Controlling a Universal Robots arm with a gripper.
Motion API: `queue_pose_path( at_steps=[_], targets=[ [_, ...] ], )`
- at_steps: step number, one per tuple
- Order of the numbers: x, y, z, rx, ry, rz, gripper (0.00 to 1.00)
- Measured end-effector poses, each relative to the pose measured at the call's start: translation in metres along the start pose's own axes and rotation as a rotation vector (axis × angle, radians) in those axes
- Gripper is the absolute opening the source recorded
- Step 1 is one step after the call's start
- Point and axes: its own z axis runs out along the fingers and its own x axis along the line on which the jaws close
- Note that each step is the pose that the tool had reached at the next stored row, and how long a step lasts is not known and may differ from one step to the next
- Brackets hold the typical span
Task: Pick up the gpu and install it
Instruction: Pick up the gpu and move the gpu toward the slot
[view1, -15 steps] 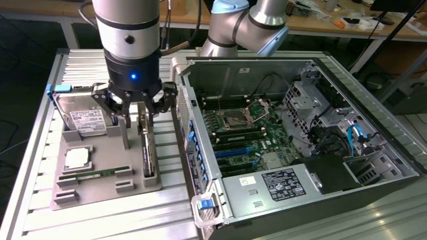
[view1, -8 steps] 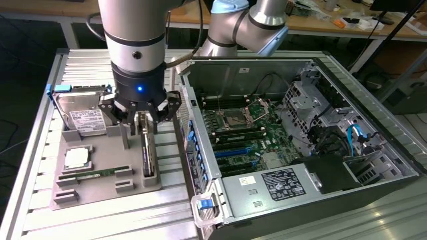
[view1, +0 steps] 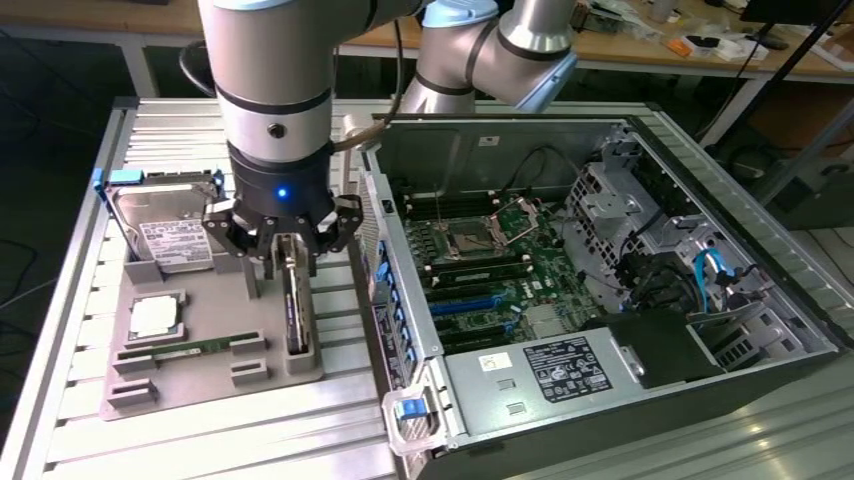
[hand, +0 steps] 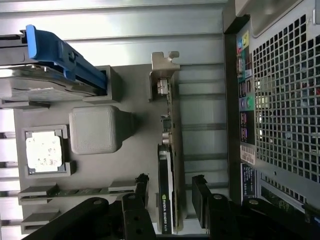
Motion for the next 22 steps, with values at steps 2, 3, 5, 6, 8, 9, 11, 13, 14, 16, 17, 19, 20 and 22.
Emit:
queue_pose_path(
  at_steps=[2, 3, 5, 6, 8, 9, 11, 13, 14, 16, 17, 19, 20, 22],
  targets=[
    [0.0, -0.0001, 0.0038, 0.0, -0.0001, 0.002, 0.48],
    [0.0, -0.0003, 0.007, 0.0, -0.0002, 0.003, 0.48],
    [0.0, -0.0005, 0.0113, -0.0001, -0.0003, 0.004, 0.48],
    [0.001, -0.0006, 0.0143, -0.0001, -0.0003, 0.005, 0.48],
    [0.002, -0.0008, 0.0178, 0.0, -0.0002, 0.005, 0.48],
    [0.003, -0.0009, 0.0195, 0.0, -0.0003, 0.005, 0.48],
    [0.004, -0.0011, 0.0231, 0.0, -0.0002, 0.005, 0.48],
    [0.004, -0.0013, 0.0268, -0.0001, -0.0003, 0.006, 0.48],
    [0.004, -0.0013, 0.0285, 0.0, -0.0002, 0.006, 0.48],
    [0.004, -0.0014, 0.0315, -0.0001, -0.0003, 0.006, 0.48],
    [0.004, -0.0014, 0.0315, 0.0001, -0.0002, 0.007, 0.48],
    [0.004, -0.0014, 0.0315, 0.0002, -0.0001, 0.007, 0.48],
    [0.004, -0.0014, 0.0315, 0.0001, -0.0002, 0.007, 0.48],
    [0.004, -0.0014, 0.0316, 0.0, -0.0003, 0.006, 0.48]
  ],
)
